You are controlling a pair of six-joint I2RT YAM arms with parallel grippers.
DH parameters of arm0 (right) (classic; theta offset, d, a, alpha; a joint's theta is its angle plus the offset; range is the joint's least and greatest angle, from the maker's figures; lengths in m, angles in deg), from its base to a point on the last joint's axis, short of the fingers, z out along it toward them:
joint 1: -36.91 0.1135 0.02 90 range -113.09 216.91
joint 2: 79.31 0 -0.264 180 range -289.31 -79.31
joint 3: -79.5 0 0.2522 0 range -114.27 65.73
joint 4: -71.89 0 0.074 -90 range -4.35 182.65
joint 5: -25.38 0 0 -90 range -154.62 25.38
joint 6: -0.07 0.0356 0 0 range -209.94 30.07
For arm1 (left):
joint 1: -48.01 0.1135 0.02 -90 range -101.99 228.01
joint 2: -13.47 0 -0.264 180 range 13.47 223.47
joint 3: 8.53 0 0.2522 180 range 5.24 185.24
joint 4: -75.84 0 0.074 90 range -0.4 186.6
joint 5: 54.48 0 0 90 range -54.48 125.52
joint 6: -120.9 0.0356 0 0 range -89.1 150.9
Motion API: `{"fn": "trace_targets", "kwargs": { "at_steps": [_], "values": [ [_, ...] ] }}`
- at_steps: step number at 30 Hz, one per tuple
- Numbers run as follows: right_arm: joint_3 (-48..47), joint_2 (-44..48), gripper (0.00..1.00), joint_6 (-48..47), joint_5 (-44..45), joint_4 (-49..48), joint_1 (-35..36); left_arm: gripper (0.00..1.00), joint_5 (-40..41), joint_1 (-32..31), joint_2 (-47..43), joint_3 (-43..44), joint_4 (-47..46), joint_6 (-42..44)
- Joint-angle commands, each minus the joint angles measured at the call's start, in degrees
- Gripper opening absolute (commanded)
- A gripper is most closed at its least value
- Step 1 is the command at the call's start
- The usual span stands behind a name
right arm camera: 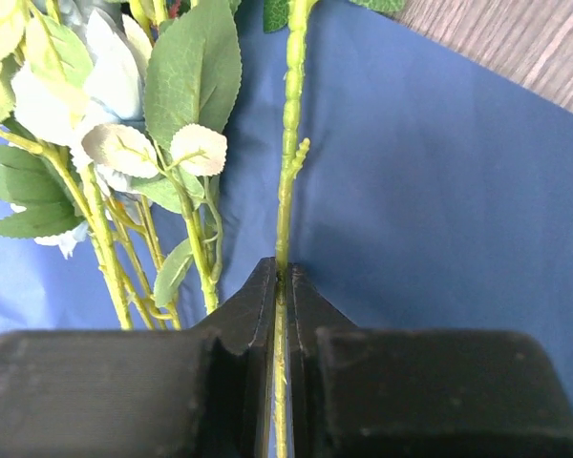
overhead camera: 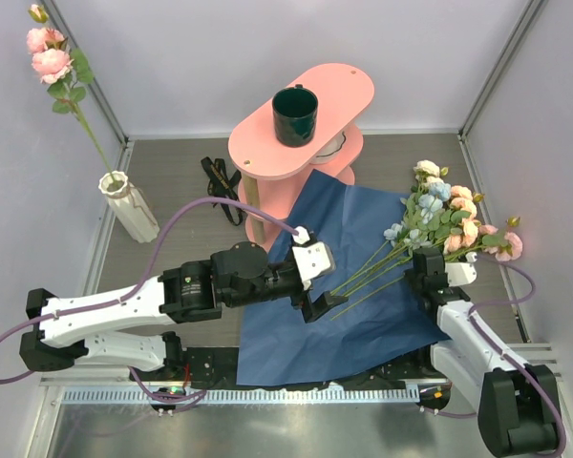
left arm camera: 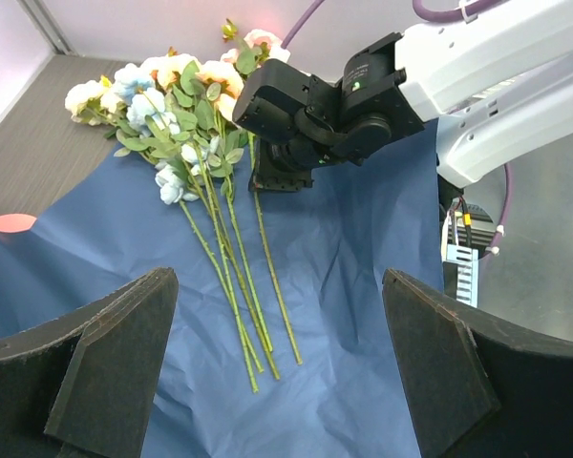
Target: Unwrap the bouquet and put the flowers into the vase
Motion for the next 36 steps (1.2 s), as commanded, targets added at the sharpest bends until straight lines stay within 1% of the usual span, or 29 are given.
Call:
{"fn": "trace_targets", "kwargs": {
  "at_steps": [1,3,6,11,14,18,22,27,28,29,31,32,33,35,36],
  "values": [
    [0.31,3.72,0.06,0.03,1.63,-0.30,-0.75,0.92,1.00,-0.36,0.06,-0.23,-1.57,0.70],
    [0.22,5.91,0.01,-0.06,1.89,0.76,-0.83,0.93,1.44,-0.36,0.24,-0.31,-1.66,0.88],
    [-0.82,11.36,0.01,-0.06,3.20,3.48,-0.92,0.92,1.70,-0.36,0.68,-0.32,-1.66,0.96],
    [-4.43,22.08,0.01,-0.68,5.58,10.69,-0.92,0.93,2.14,-0.36,1.03,-0.40,-1.66,1.14],
    [-7.06,27.96,0.01,-2.60,6.98,13.15,-0.92,0.93,2.32,-0.45,1.12,-0.23,-1.48,1.05],
    [-11.36,31.85,0.01,-7.43,7.17,13.60,-0.83,0.94,2.67,-0.36,0.94,-0.31,-1.57,1.23],
    [-13.92,31.85,0.01,-17.52,3.31,10.35,-0.92,0.96,3.29,-0.36,1.12,-0.23,-1.57,0.97],
    [-16.21,32.81,0.01,-25.62,-4.33,6.93,-0.92,0.97,3.90,-0.36,0.94,-0.31,-1.57,1.05],
    [-16.39,33.08,0.01,-28.86,-6.00,6.22,-0.92,0.97,4.16,-0.36,1.03,-0.23,-1.57,0.97],
    [-16.56,33.43,0.01,-30.28,-10.02,5.34,-0.92,0.97,4.25,-0.36,1.12,-0.23,-1.57,0.96],
    [-17.00,34.22,0.01,-34.05,-14.26,3.32,-0.92,0.97,4.25,-0.36,1.12,-0.14,-1.31,0.79],
    [-17.35,34.40,0.01,-35.03,-19.59,1.92,-0.92,0.97,4.25,-0.36,1.12,-0.05,-1.30,0.70],
    [-17.53,34.84,0.01,-35.82,-21.99,1.30,-0.92,0.97,4.51,-0.36,1.12,0.04,-1.13,0.79],
    [-17.44,35.28,0.01,-37.41,-31.01,-1.76,-0.92,0.98,4.87,-0.36,1.12,0.04,-1.22,0.70],
    [-17.35,35.71,0.01,-37.76,-34.20,-2.83,-0.83,0.98,4.96,-0.36,1.21,0.21,-1.22,0.61]
  ]
}}
